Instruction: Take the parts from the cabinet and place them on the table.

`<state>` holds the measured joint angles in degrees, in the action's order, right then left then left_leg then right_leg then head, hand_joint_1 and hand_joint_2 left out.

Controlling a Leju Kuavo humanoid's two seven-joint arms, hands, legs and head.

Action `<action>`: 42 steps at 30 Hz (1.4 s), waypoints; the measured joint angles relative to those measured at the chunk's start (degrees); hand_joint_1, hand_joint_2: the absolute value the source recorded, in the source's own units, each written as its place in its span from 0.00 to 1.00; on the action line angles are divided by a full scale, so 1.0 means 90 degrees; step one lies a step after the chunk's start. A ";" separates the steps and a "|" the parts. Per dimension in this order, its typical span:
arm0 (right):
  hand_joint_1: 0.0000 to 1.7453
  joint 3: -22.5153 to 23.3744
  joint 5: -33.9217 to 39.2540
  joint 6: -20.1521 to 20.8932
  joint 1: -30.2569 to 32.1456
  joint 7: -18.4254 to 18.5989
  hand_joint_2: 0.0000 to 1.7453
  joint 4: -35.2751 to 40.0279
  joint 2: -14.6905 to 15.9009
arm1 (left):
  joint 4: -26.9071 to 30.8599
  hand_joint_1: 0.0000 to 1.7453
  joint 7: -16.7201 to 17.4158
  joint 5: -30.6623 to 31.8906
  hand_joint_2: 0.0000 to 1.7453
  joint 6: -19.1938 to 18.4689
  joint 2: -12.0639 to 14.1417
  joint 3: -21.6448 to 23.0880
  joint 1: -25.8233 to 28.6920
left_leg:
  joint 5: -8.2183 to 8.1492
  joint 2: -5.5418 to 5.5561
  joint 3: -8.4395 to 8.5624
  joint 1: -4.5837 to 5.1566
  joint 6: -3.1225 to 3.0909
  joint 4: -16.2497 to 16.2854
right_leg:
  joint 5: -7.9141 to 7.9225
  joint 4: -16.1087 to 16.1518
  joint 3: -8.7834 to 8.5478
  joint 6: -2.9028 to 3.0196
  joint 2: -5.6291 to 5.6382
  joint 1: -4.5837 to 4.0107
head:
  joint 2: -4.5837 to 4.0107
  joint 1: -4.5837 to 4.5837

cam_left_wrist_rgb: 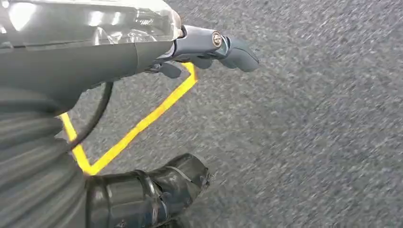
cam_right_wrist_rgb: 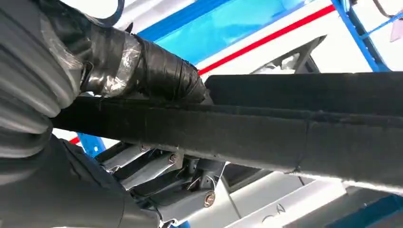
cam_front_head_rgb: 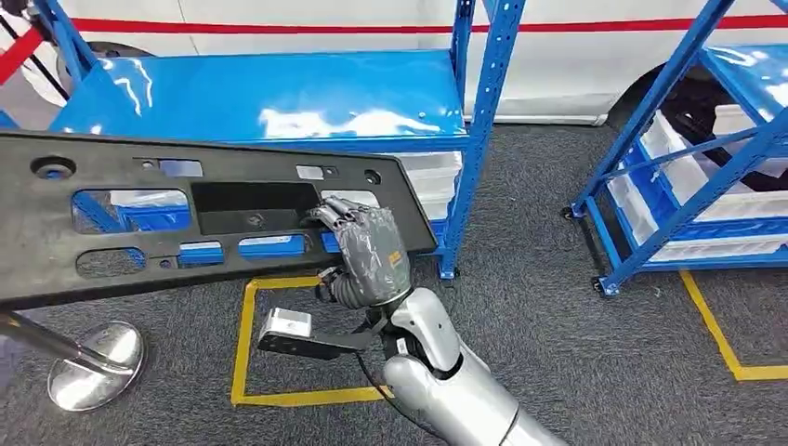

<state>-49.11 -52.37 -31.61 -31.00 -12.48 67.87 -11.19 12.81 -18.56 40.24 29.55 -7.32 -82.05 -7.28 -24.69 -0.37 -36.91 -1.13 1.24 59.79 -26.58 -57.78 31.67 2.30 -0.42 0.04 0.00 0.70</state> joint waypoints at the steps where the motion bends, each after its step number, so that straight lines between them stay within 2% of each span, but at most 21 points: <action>1: 1.00 0.0000 0.0005 0.0000 -0.0031 -0.0005 1.00 0.0017 -0.0002 | -0.0002 0.00 0.0005 -0.0005 1.00 0.0014 0.0002 0.0000 0.0001 | -0.0249 0.0006 -0.0111 -0.0014 0.0013 0.0297 | 0.0038 -0.0001 0.0044 0.0056 -0.0004 0.0000 | 0.0000 -0.0002; 3: 1.00 0.0000 0.0019 0.0017 -0.0050 -0.0007 1.00 0.0022 0.0000 | -0.0002 0.00 0.0000 -0.0005 1.00 0.0039 0.0022 0.0000 0.0003 | -0.0818 0.0006 -0.0472 -0.0020 0.0072 0.1329 | 0.0102 -0.0020 0.0157 0.0048 -0.0011 -0.0005 | 0.0000 0.0000; 5: 1.00 0.0000 0.0019 0.0041 -0.0045 -0.0007 1.00 0.0017 0.0000 | -0.0002 0.00 -0.0017 -0.0005 1.00 0.0117 0.0019 -0.0002 0.0008 | -0.0930 0.0006 -0.0528 -0.0029 0.0119 0.1729 | 0.0162 -0.0083 0.0301 0.0023 -0.0014 0.0003 | 0.0000 -0.0002; 6: 1.00 0.0000 0.0022 0.0044 -0.0048 -0.0007 1.00 0.0017 0.0000 | -0.0002 0.00 -0.0022 -0.0010 1.00 0.0170 0.0015 -0.0002 0.0003 | -0.0791 0.0005 -0.0336 -0.0041 0.0128 0.1464 | 0.0180 -0.0121 0.0363 0.0005 -0.0013 0.0015 | 0.0000 -0.0005; 8: 1.00 0.0000 0.0032 0.0051 -0.0057 -0.0007 1.00 0.0019 0.0000 | -0.0002 0.00 -0.0053 -0.0015 1.00 0.0260 -0.0015 -0.0002 -0.0011 | -0.0363 -0.0001 0.0419 -0.0079 0.0150 0.0311 | 0.0201 -0.0225 0.0463 -0.0030 -0.0013 0.0035 | 0.0000 -0.0002; 9: 1.00 0.0000 0.0032 0.0053 -0.0069 -0.0010 1.00 0.0029 -0.0005 | -0.0002 0.00 -0.0061 -0.0015 1.00 0.0279 -0.0037 -0.0002 -0.0026 | -0.0461 0.0003 0.0609 -0.0087 0.0145 -0.0120 | 0.0202 -0.0284 0.0517 -0.0052 -0.0019 0.0033 | 0.0000 -0.0002; 14: 1.00 0.0000 0.0102 0.0100 -0.0094 -0.0039 1.00 0.0051 -0.0017 | -0.0022 0.00 0.0039 -0.0012 1.00 0.0432 -0.0141 -0.0005 -0.0033 | -0.0260 0.0046 0.0505 -0.0038 -0.0114 -0.0083 | 0.0344 -0.0300 0.0594 -0.0249 -0.0003 -0.0015 | 0.0000 0.0007; 16: 1.00 0.0000 0.0182 0.0107 -0.0118 -0.0073 1.00 0.0061 -0.0017 | -0.0044 0.00 0.0309 0.0076 1.00 0.0717 -0.0204 -0.0002 -0.0066 | -0.0149 0.0011 0.0428 -0.0055 -0.0246 -0.0110 | -0.0131 -0.0719 0.0770 -0.0314 0.0032 0.0018 | 0.0000 0.0022; 18: 1.00 0.0000 0.0315 0.0114 -0.0128 -0.0143 1.00 0.0068 0.0007 | -0.0041 0.00 0.0643 0.0285 1.00 0.1037 -0.0323 -0.0005 -0.0067 | -0.0067 0.0006 0.0310 -0.0034 -0.0276 -0.0108 | -0.0725 -0.1700 0.1117 -0.0360 0.0035 0.0041 | 0.0000 0.0019; 20: 1.00 0.0000 0.0362 0.0160 -0.0129 -0.0155 1.00 0.0065 0.0027 | -0.0036 0.00 0.0531 0.0396 1.00 0.0940 -0.0422 -0.0005 -0.0077 | 0.0005 0.0007 0.0203 -0.0020 -0.0276 -0.0097 | -0.0909 -0.2207 0.1232 -0.0369 0.0035 0.0043 | 0.0000 0.0020; 22: 1.00 0.0000 0.0294 0.0194 -0.0131 -0.0114 1.00 0.0034 0.0005 | -0.0039 0.00 -0.0164 0.0381 1.00 0.0782 -0.0534 -0.0044 -0.0091 | 0.0070 0.0018 0.0121 -0.0009 -0.0256 -0.0092 | -0.0623 -0.1682 0.0822 -0.0328 0.0036 0.0037 | 0.0000 0.0022; 24: 1.00 0.0000 0.0128 0.0150 -0.0180 0.0003 1.00 -0.0039 -0.0095 | -0.0061 0.00 -0.0352 0.0457 1.00 0.0748 -0.0634 -0.0046 -0.0132 | 0.0127 0.0026 0.0084 0.0001 -0.0220 -0.0091 | -0.0210 -0.0470 0.0046 -0.0205 0.0044 -0.0003 | 0.0000 0.0022; 25: 1.00 -0.0002 -0.0041 0.0110 -0.0206 0.0148 1.00 -0.0101 -0.0169 | -0.0075 0.00 -0.0491 0.0544 1.00 0.0607 -0.0760 -0.0027 -0.0148 | 0.0159 0.0018 0.0053 0.0014 -0.0179 -0.0090 | -0.0315 -0.0185 -0.0082 -0.0171 0.0045 -0.0044 | 0.0000 0.0015; 29: 1.00 -0.0002 -0.0486 -0.0005 -0.0217 0.0546 1.00 -0.0342 -0.0255 | -0.0083 0.00 -0.1163 0.0733 1.00 0.0459 -0.1104 0.0099 -0.0226 | 0.0306 0.0017 0.0028 0.0010 -0.0033 -0.0153 | -0.0137 -0.0154 0.0017 -0.0111 0.0029 -0.0074 | 0.0000 0.0032; 30: 1.00 -0.0002 -0.0498 -0.0005 -0.0215 0.0551 1.00 -0.0384 -0.0265 | -0.0083 0.00 -0.1173 0.0731 1.00 0.0461 -0.1132 0.0122 -0.0243 | 0.0235 0.0023 -0.0035 -0.0009 -0.0015 -0.0085 | -0.0030 -0.0061 0.0022 -0.0082 -0.0024 0.0019 | 0.0000 0.0034; 32: 1.00 0.0000 -0.0510 -0.0012 -0.0220 0.0561 1.00 -0.0452 -0.0342 | -0.0087 0.00 -0.1198 0.0731 1.00 0.0461 -0.1214 0.0170 -0.0254 | -0.0338 0.0032 -0.0266 -0.0010 0.0021 0.0514 | 0.0079 -0.0031 0.0134 0.0023 -0.0007 0.0014 | 0.0000 0.0019; 35: 1.00 0.0000 -0.0522 -0.0012 -0.0209 0.0559 1.00 -0.0544 -0.0362 | -0.0100 0.00 -0.1224 0.0731 1.00 0.0476 -0.1253 0.0182 -0.0254 | -0.0942 0.0030 -0.0633 -0.0022 0.0091 0.1745 | 0.0175 -0.0091 0.0322 -0.0002 -0.0016 -0.0001 | 0.0000 0.0019; 37: 1.00 0.0000 -0.0522 -0.0007 -0.0193 0.0546 1.00 -0.0590 -0.0362 | -0.0097 0.00 -0.1319 0.0685 1.00 0.0367 -0.1263 0.0182 -0.0241 | -0.0727 0.0027 -0.0276 -0.0031 0.0105 0.1360 | 0.0215 -0.0162 0.0446 -0.0046 -0.0022 0.0019 | 0.0000 0.0017; 39: 1.00 -0.0002 -0.0525 -0.0005 -0.0196 0.0520 1.00 -0.0593 -0.0362 | -0.0097 0.00 -0.1333 0.0605 1.00 0.0260 -0.1268 0.0182 -0.0252 | -0.0348 0.0021 0.0464 -0.0050 0.0112 0.0237 | 0.0240 -0.0264 0.0547 -0.0087 -0.0025 0.0042 | 0.0000 0.0017; 40: 1.00 -0.0002 -0.0525 -0.0005 -0.0197 0.0486 1.00 -0.0593 -0.0367 | -0.0100 0.00 -0.1316 0.0595 1.00 0.0216 -0.1275 0.0182 -0.0258 | -0.0510 0.0027 0.0572 -0.0039 0.0087 -0.0036 | 0.0257 -0.0304 0.0606 -0.0118 -0.0029 0.0016 | 0.0000 0.0017; 42: 1.00 -0.0002 -0.0522 -0.0010 -0.0194 0.0447 1.00 -0.0607 -0.0367 | -0.0097 0.00 -0.1309 0.0581 1.00 0.0228 -0.1299 0.0182 -0.0249 | -0.0374 0.0061 0.0514 -0.0009 -0.0020 -0.0010 | 0.0323 -0.0325 0.0646 -0.0204 -0.0025 -0.0019 | 0.0000 0.0032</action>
<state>-49.13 -57.07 -31.70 -32.75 -8.46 62.40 -14.49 11.93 -30.34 45.46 31.60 -19.02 -80.41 -9.53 -28.05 0.18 -32.29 -1.21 1.06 59.70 -23.67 -60.70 37.49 0.47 -0.65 -0.13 0.00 0.98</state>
